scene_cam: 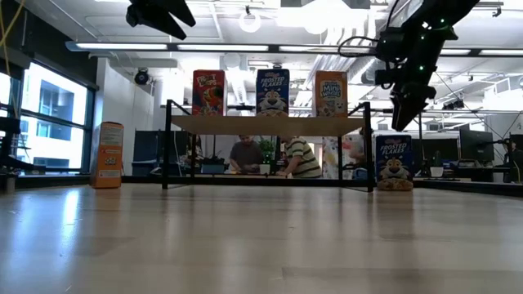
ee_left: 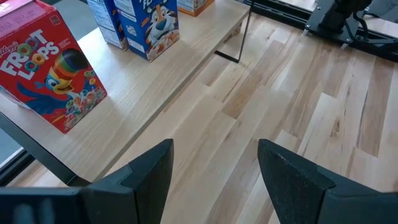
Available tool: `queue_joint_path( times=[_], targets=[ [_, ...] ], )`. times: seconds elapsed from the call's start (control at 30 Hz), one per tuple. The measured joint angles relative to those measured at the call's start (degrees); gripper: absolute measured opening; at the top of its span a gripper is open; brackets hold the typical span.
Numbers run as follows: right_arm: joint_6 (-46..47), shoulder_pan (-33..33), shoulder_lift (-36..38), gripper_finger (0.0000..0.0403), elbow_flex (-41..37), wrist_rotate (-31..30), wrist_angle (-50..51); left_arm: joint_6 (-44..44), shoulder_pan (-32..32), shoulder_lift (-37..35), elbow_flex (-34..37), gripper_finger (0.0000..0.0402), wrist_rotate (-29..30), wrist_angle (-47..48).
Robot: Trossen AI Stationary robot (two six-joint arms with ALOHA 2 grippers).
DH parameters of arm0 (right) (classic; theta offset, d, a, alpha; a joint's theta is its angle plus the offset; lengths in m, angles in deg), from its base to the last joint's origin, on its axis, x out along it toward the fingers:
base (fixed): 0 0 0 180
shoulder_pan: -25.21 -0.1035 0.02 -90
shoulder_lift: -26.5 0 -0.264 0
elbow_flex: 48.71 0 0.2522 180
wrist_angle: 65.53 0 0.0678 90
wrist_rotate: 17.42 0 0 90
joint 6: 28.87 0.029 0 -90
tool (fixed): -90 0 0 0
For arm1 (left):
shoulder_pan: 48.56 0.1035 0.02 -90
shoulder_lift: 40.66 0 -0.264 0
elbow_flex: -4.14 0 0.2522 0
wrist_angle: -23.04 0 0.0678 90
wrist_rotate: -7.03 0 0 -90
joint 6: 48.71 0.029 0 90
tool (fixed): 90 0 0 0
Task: Stack cereal on shelf
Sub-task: Put the blue cereal box on the shelf
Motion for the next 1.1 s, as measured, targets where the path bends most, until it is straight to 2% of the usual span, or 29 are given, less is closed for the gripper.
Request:
queue_joint_path(
  times=[0.77, 1.1],
  targets=[
    [0.9, 0.4, -6.2, 0.0284, 0.0, -3.7, 0.5, 0.0, 0.0, 0.0, 0.0, 0.0223, 0.0, 0.0],
    [1.2, 0.4, -6.1, 0.0240, 0.0, -3.6, 1.3, 0.0, 0.0, 0.0, 0.0, 0.0223, 0.0, -0.1]
  ],
)
